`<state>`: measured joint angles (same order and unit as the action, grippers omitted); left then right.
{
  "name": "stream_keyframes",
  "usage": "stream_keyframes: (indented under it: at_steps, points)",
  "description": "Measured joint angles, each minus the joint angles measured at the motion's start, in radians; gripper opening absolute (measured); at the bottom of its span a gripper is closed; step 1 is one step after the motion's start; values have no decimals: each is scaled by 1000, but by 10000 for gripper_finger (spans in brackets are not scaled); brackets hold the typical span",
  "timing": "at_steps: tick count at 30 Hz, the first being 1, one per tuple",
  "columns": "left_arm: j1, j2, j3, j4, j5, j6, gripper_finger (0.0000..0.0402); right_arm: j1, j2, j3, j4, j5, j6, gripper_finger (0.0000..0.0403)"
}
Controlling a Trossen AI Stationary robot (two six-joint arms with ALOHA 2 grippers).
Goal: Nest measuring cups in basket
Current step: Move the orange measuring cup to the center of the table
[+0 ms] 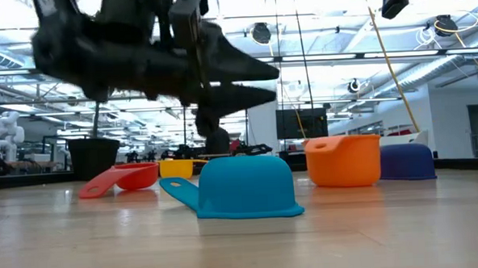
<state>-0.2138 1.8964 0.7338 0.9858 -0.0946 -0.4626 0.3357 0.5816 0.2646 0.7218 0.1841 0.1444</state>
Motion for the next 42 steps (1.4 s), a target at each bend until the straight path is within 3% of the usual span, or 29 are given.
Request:
stream_keyframes:
  at_steps: [5, 8, 12, 18, 24, 30, 36, 42]
  points:
    - [-155, -68, 121, -379, -342, 213, 159, 0, 1, 0, -1, 2, 0, 0]
    - [-226, -56, 244, -569, -464, 290, 159, 0, 1, 0, -1, 5, 0, 0]
    - [-266, 16, 390, -744, -497, 308, 173, 0, 2, 0, -1, 28, 0, 0]
    - [-265, 184, 553, -848, -536, 323, 240, 0, 2, 0, 0, 28, 0, 0]
    - [-245, 271, 645, -990, -691, 256, 320, 0, 2, 0, -1, 26, 0, 0]
    - [-221, 278, 651, -992, -667, 163, 384, 0, 2, 0, -4, 26, -3, 0]
    - [-187, 278, 648, -1040, -633, 145, 397, 0, 1, 0, -3, 25, 0, 0]
    - [-163, 249, 646, -1233, -663, 103, 397, 0, 1, 0, -7, 25, 0, 0]
